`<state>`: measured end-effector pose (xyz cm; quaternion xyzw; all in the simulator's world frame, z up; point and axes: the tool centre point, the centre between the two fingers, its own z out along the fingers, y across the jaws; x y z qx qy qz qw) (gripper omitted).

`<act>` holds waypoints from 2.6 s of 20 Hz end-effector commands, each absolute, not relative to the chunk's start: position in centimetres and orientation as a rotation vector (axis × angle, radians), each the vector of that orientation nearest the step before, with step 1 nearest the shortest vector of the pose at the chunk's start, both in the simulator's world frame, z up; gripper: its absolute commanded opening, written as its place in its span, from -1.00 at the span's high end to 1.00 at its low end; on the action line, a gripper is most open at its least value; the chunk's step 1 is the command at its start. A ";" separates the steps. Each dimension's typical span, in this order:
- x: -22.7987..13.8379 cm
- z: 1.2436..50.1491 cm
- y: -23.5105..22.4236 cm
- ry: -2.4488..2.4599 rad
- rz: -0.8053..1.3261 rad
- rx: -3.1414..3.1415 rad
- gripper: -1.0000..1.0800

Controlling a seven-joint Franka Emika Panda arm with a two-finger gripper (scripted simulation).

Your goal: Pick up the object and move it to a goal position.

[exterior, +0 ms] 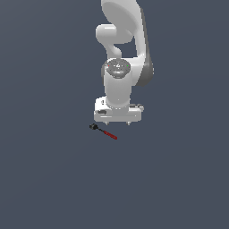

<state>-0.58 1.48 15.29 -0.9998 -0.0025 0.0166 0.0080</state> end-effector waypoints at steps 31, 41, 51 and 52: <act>-0.4 15.0 -2.5 -0.241 -0.002 -3.130 -0.92; -1.4 12.5 -4.0 -0.641 0.004 -3.082 -0.92; -2.5 10.0 -5.2 -1.035 0.008 -2.975 -0.92; -2.7 9.8 -5.3 -1.073 0.009 -2.961 -0.92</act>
